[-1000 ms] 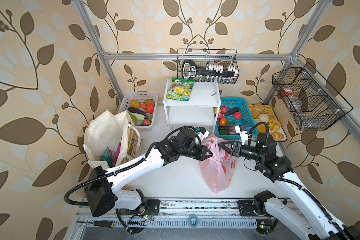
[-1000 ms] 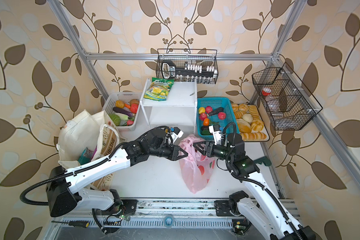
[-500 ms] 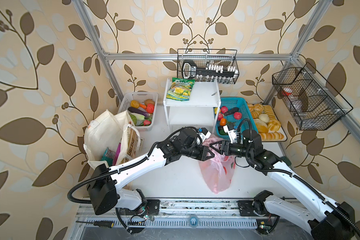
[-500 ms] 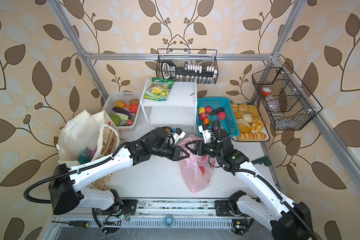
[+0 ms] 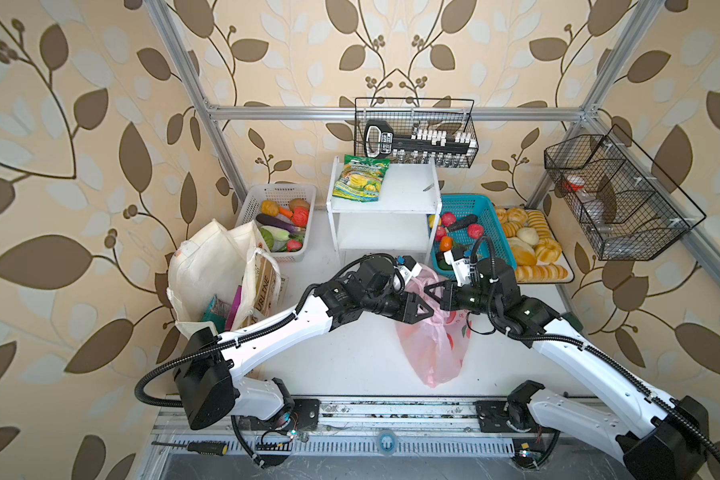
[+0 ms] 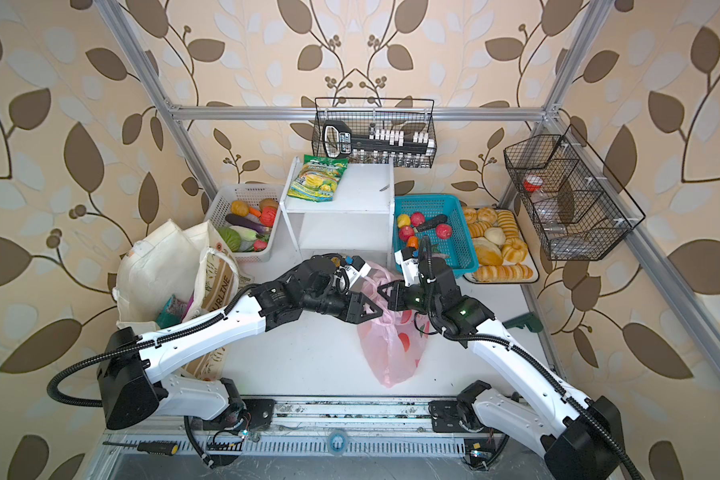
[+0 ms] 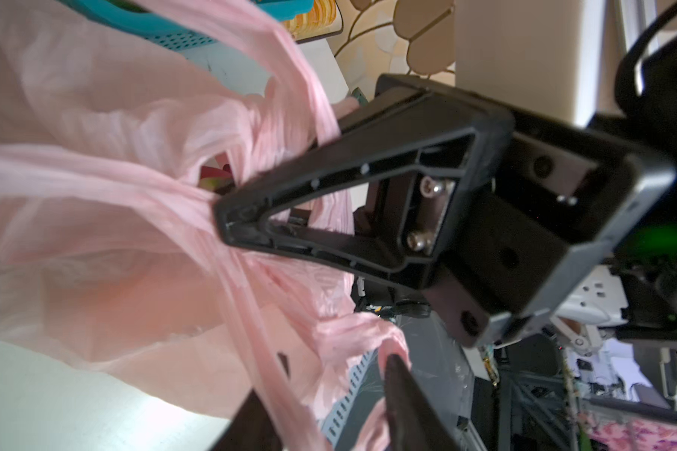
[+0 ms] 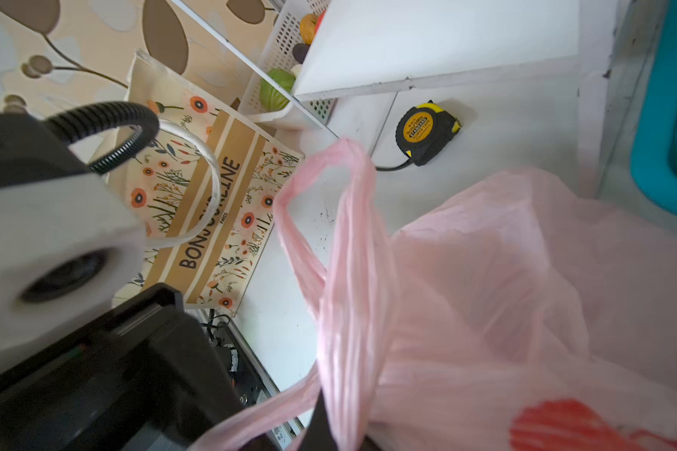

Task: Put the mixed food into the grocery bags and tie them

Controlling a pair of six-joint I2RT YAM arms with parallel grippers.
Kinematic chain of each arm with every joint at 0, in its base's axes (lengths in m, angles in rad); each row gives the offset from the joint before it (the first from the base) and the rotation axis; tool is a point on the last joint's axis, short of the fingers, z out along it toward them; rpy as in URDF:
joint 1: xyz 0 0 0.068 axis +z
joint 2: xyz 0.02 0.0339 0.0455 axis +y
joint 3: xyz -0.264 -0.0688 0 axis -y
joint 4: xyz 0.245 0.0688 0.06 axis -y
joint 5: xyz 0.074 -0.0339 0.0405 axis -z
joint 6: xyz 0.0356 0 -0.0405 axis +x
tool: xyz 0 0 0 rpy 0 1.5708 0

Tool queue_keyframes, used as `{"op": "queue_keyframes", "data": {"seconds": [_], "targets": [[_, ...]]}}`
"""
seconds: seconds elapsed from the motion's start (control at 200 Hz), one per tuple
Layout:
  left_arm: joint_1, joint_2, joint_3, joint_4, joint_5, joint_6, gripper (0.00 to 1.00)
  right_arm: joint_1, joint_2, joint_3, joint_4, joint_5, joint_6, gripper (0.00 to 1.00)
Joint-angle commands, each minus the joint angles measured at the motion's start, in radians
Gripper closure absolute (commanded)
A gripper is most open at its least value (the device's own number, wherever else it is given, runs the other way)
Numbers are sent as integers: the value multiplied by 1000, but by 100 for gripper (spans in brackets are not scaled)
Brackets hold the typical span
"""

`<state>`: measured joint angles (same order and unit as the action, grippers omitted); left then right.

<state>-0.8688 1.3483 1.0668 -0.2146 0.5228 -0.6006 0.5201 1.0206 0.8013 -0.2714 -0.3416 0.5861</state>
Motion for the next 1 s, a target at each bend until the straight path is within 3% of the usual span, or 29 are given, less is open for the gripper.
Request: {"op": "queue_keyframes", "data": {"seconds": [0.0, 0.265, 0.395, 0.485, 0.765, 0.885, 1.0], "targets": [[7, -62, 36, 3, 11, 39, 41, 6, -4, 25, -34, 30, -23, 97], [7, -211, 24, -88, -158, 98, 19, 5, 1, 24, -16, 3, -47, 98], [12, -264, 60, -208, -397, 124, 13, -5, -8, 19, 13, -64, -74, 98], [42, -264, 74, -244, -471, 174, 13, -25, -8, 18, 20, -116, -93, 98], [63, -44, 334, -354, -433, 374, 17, -69, -14, 15, 15, -212, -127, 98], [63, 28, 379, -319, -286, 386, 24, -71, -7, 13, 13, -217, -128, 98], [63, 83, 399, -351, -287, 350, 32, -70, -7, 13, 11, -225, -134, 98]]}}
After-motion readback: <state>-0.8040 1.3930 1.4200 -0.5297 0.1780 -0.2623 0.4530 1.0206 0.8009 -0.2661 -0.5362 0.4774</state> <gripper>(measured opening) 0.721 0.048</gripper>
